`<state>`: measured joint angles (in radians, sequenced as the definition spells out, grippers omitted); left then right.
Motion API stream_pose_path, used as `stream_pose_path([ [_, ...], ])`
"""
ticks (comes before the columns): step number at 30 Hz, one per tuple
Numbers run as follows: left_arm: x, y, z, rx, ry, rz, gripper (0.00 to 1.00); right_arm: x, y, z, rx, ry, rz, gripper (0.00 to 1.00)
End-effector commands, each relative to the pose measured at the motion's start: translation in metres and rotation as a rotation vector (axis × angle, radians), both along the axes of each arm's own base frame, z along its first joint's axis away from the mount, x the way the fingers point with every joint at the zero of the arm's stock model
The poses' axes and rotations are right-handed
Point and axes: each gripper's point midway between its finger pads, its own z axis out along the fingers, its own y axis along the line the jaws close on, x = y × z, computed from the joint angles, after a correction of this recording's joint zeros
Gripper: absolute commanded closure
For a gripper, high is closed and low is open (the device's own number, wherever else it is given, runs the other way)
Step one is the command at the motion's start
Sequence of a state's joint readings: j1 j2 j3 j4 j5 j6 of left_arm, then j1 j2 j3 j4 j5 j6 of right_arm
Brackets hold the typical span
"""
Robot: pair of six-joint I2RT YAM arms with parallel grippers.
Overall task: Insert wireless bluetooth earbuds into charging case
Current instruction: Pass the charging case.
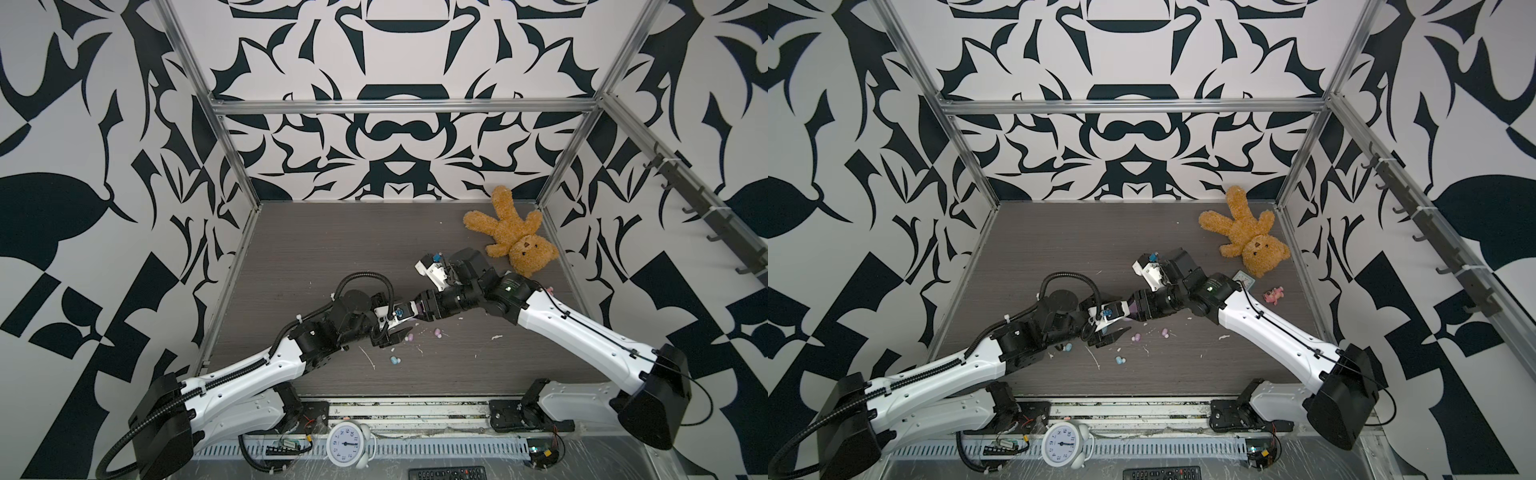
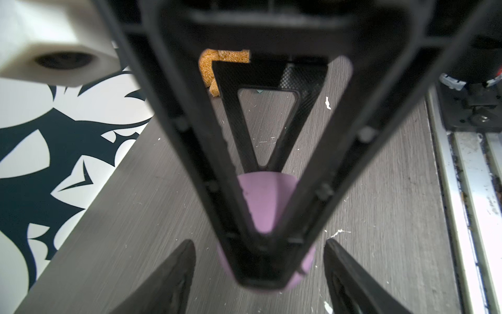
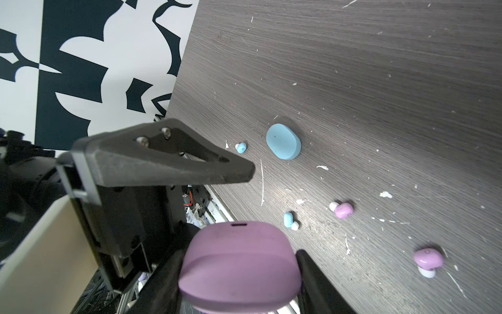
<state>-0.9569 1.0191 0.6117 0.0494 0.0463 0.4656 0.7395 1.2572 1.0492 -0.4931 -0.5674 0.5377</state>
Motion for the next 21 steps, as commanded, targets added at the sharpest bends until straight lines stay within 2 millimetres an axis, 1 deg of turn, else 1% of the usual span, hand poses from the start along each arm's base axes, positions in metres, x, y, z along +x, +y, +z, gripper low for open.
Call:
stream_pose_path([
  [1,-0.0014,-0.0058,0.0108,-0.037,-0.008,-0.018,0.26,-0.0028,0.0047,0.0141,0.052,-0.048,0.028,1.0],
  [5,-0.0014,-0.0074,0.0124,-0.054,-0.004,-0.018,0.26,-0.0035,0.0073,0.0134,0.056,-0.047,0.035,1.0],
  [7,0.0021,-0.0069,0.0152,-0.065,-0.019,-0.001,0.26,-0.0037,0.008,0.0124,0.055,-0.046,0.036,1.0],
  [10,0.0013,-0.0072,0.0167,-0.069,-0.021,-0.005,0.3,-0.0041,0.009,0.0128,0.058,-0.047,0.04,1.0],
  [15,-0.001,-0.0082,0.015,-0.071,-0.012,-0.018,0.32,-0.0037,0.0105,0.0108,0.06,-0.045,0.039,1.0],
  [17,-0.0011,-0.0085,0.0155,-0.072,-0.013,-0.02,0.35,-0.0039,0.0113,0.0109,0.062,-0.044,0.041,1.0],
  [21,-0.002,-0.0077,0.0153,-0.072,-0.012,-0.021,0.38,-0.0033,0.0111,0.0126,0.065,-0.053,0.036,1.0],
])
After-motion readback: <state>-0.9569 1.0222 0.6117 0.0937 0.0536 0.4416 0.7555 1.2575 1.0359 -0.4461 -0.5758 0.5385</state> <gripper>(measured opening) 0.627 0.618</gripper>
